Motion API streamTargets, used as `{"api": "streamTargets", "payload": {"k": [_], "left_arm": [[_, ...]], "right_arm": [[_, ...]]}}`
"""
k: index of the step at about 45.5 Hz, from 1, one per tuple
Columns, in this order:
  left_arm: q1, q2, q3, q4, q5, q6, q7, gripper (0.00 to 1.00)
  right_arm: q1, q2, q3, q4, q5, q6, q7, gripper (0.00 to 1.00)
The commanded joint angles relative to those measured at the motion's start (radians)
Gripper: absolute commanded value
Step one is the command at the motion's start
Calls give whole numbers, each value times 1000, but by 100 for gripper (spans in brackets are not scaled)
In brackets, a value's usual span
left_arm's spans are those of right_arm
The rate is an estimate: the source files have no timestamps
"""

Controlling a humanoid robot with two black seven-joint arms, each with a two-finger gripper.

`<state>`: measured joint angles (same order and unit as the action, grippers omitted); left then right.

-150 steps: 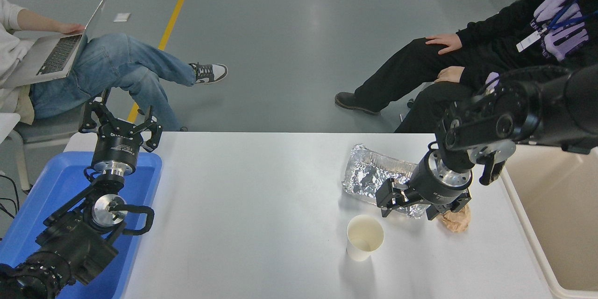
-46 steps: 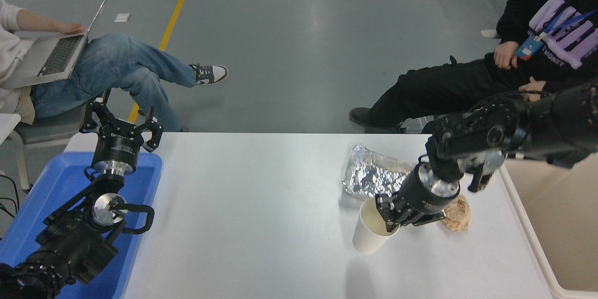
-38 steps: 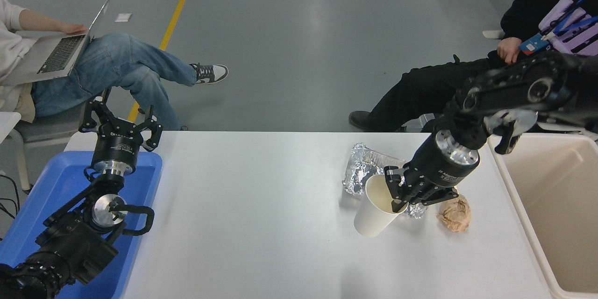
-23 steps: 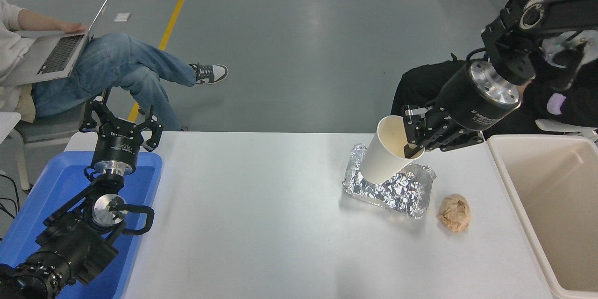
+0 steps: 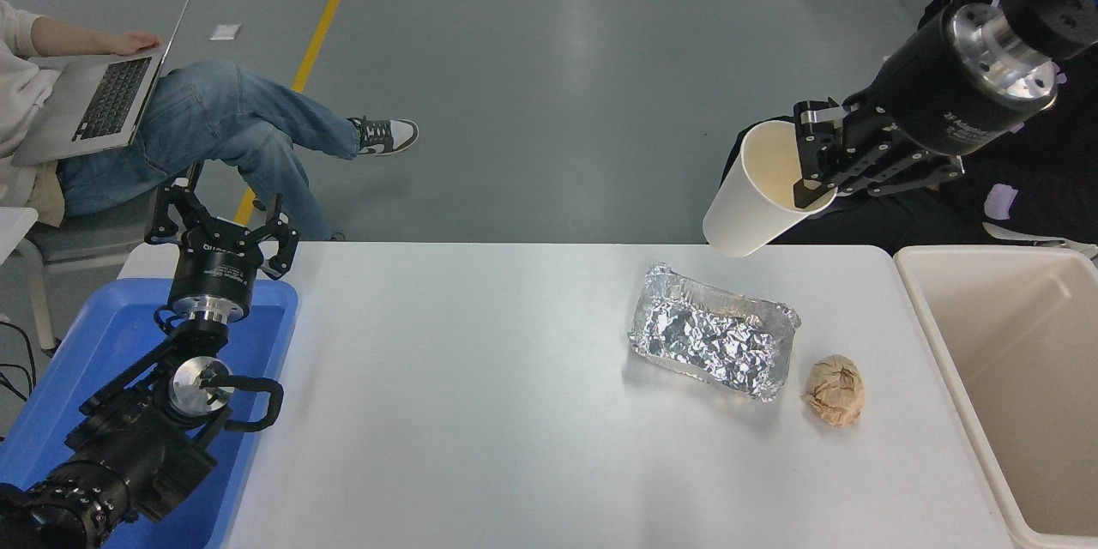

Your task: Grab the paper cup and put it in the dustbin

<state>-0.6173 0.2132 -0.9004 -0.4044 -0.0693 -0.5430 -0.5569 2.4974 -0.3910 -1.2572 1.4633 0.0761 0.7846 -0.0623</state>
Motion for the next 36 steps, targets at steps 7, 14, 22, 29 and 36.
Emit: {"api": "streamTargets", "payload": {"k": [7,14,22,29,36], "left_arm": [[1,0,0,1,-1,0,-1,99],[1,0,0,-1,0,0,-1,99],[1,0,0,1,-1,0,-1,99],[-1,0,0,1,0,0,-1,99],[1,0,0,1,0,0,-1,99]], "right_arm": [[-61,-126,-202,-64,-32,1,-2,0],[-179,-236,-242,-133,-50,1,-1,0],[-261,-420,-243,-156,-169,1,-1,0],[-388,-549,-228,-176,-246,-263,-1,0],[-514,-615,-200,-205,-245,-473,1,0]]}}
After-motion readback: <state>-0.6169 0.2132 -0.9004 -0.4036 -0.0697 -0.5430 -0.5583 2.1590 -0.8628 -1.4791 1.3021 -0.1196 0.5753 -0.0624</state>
